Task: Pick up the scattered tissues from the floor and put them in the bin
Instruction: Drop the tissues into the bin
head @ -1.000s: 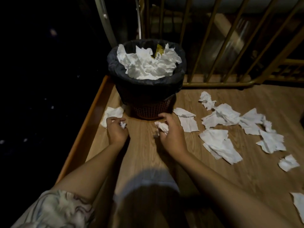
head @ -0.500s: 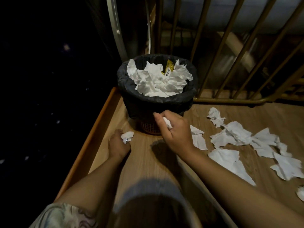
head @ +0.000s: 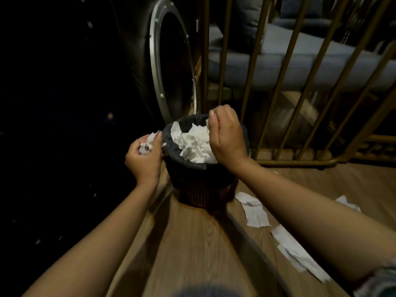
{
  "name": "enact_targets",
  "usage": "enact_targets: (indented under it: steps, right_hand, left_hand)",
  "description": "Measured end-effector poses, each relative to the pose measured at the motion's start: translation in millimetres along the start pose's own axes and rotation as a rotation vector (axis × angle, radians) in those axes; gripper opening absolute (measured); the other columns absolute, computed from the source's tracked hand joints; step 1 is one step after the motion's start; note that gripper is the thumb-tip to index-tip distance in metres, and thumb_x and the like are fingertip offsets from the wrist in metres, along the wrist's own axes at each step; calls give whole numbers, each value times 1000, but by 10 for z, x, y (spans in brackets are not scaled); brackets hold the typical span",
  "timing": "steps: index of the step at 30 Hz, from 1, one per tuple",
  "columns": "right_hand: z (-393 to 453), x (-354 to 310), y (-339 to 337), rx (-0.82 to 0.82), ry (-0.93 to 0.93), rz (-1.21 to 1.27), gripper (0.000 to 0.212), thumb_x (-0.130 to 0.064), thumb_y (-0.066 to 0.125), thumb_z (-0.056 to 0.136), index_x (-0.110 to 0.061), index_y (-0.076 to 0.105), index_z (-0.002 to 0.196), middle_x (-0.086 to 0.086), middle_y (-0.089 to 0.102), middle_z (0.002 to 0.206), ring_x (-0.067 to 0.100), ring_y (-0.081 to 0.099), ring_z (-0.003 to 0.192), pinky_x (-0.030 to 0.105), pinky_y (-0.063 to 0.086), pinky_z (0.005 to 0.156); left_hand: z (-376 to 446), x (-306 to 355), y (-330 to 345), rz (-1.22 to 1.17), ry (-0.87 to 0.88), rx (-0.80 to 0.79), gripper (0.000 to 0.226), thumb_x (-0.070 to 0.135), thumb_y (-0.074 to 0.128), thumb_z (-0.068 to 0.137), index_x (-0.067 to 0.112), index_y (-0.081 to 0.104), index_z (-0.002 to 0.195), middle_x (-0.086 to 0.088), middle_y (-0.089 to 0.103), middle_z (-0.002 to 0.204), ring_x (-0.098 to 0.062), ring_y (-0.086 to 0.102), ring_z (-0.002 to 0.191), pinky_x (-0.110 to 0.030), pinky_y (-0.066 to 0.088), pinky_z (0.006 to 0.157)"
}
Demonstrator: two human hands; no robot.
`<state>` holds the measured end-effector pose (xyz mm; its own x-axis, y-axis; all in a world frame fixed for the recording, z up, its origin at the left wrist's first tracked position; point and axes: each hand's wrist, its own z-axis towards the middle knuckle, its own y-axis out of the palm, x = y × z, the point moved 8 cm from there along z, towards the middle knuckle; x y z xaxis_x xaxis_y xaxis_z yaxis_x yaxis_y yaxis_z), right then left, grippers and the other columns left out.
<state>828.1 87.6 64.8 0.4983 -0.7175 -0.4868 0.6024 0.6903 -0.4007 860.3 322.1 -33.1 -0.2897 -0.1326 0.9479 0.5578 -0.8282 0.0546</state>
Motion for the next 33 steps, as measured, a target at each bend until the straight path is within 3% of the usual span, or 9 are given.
enact_targets:
  steps: [6,9,11,13,16,19,22,28,33]
  right_hand:
    - [232,68,27,29,11,-132,27,-28,33,99,-10,51,90,1,46,90,19,44,86,38,43,74]
    - [192,291,225,-264,121,-219,32,-39,36,100,-13,53,102,2,49,105,23,46,109,43,40,94]
    - [-38,553,442,-657,306,-294,48,-50,28,100,-17,49,128,8,43,142,28,19,143,51,9,117]
    - [-259,689,475,-833,397,-272,50,-48,23,102,-24,37,143,5,23,159,24,-6,149,53,-16,115]
    - [-298,722,256,-686,388,-213,40,-26,34,102,-25,38,141,4,27,157,20,2,149,50,-10,118]
    - [-294,753,-49,-524,405,-188,43,-12,43,94,-21,46,136,8,37,151,23,20,145,46,11,120]
    - [-394,785,-294,-555,416,-212,48,-13,48,86,-23,47,133,9,40,146,26,27,141,43,27,115]
    - [-536,825,-704,-663,403,-305,49,-7,48,83,-22,51,129,5,44,143,27,12,146,46,20,118]
    - [-484,803,-991,-648,389,-370,48,-7,49,82,-21,54,127,1,46,142,24,13,146,45,19,119]
  left_hand:
    - [76,908,390,-96,227,-37,20,24,70,86,13,56,78,7,57,69,2,53,59,-17,46,56]
    - [48,1052,595,-124,295,-65,15,25,68,87,15,56,89,4,60,82,-5,60,71,-22,51,63]
    - [14,1020,733,-64,304,-97,16,32,69,85,21,62,93,0,63,93,-11,63,81,-32,56,72]
    - [-41,928,850,47,314,-136,24,36,73,82,20,65,97,-3,59,101,-11,59,87,-36,55,81]
    - [-140,658,1042,271,306,-272,52,53,74,76,17,61,110,-7,51,117,-21,52,109,-40,47,96]
    - [-263,173,1313,724,153,-625,85,85,44,74,22,50,131,-9,40,144,-31,31,138,-51,22,116]
    - [-389,-125,1516,924,84,-888,76,74,18,88,28,41,145,-12,23,159,-33,11,149,-57,-5,117]
    - [-116,323,1465,126,-13,-573,41,10,43,96,10,46,136,-14,53,133,-24,51,121,-30,39,100]
    - [39,959,1324,57,207,-380,43,-10,41,82,12,59,115,-11,59,117,-23,56,105,-35,49,87]
